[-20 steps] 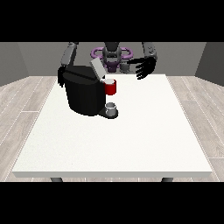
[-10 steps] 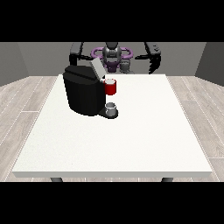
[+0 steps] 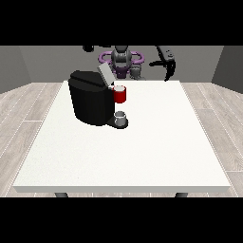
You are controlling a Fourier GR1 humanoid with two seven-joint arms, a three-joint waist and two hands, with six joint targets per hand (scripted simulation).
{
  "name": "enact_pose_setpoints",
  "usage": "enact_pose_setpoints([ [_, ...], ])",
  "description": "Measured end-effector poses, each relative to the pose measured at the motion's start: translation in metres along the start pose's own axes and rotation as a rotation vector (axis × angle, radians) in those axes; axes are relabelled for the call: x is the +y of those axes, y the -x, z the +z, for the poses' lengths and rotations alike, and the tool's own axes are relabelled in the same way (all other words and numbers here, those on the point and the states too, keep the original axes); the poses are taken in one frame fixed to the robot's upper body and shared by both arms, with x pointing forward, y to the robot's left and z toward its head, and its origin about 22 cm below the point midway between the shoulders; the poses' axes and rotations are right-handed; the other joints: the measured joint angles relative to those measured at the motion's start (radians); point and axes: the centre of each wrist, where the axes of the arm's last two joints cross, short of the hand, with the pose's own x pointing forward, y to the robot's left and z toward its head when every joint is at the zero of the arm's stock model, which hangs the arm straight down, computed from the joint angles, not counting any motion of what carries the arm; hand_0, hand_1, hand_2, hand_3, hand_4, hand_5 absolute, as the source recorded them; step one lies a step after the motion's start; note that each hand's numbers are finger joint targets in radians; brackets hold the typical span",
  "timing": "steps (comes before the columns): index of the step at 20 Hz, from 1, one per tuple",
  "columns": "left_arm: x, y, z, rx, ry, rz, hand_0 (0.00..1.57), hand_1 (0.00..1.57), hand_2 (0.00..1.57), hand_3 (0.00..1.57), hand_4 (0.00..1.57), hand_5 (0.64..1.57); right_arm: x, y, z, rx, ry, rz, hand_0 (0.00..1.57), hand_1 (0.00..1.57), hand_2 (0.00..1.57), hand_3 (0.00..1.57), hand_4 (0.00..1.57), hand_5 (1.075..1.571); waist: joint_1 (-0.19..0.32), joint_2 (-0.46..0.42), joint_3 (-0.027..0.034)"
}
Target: Insert the coffee pod into the coffee machine and close the lid
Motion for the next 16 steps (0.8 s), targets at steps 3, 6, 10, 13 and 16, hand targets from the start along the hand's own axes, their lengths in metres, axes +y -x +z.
enact_pose_setpoints([
  [3,0.000,-0.007,0.001,-0.042,0.012,0.007,0.00,0.00,0.00,0.00,0.12,1.571,0.001,-0.027,-0.009,-0.066,0.017,0.035,0.00,0.00,0.00,0.00,0.44,1.571,0.021,0.041,0.0002],
  [6,-0.001,-0.014,-0.001,-0.109,0.020,0.005,0.00,0.00,0.00,0.00,0.22,1.571,0.001,-0.043,-0.012,-0.117,0.022,0.072,0.00,0.00,0.00,0.00,0.34,1.571,0.035,0.115,0.0003],
  [10,-0.009,-0.028,-0.010,-0.185,0.056,0.014,0.00,0.00,0.00,0.00,0.19,1.571,0.011,-0.058,-0.029,-0.155,0.062,0.097,0.00,0.00,0.00,0.00,0.29,1.571,0.082,0.197,0.0006],
  [13,-0.015,-0.035,-0.012,-0.233,0.080,0.007,0.00,0.00,0.00,0.00,0.18,1.571,0.010,-0.067,-0.040,-0.181,0.078,0.129,0.00,0.00,0.00,0.00,0.26,1.571,0.101,0.247,0.0007],
  [16,-0.018,-0.043,-0.011,-0.269,0.101,-0.006,0.00,0.00,0.00,0.00,0.23,1.571,0.010,-0.074,-0.052,-0.182,0.115,0.160,0.00,0.00,0.00,0.00,0.20,1.571,0.127,0.270,0.0006],
])
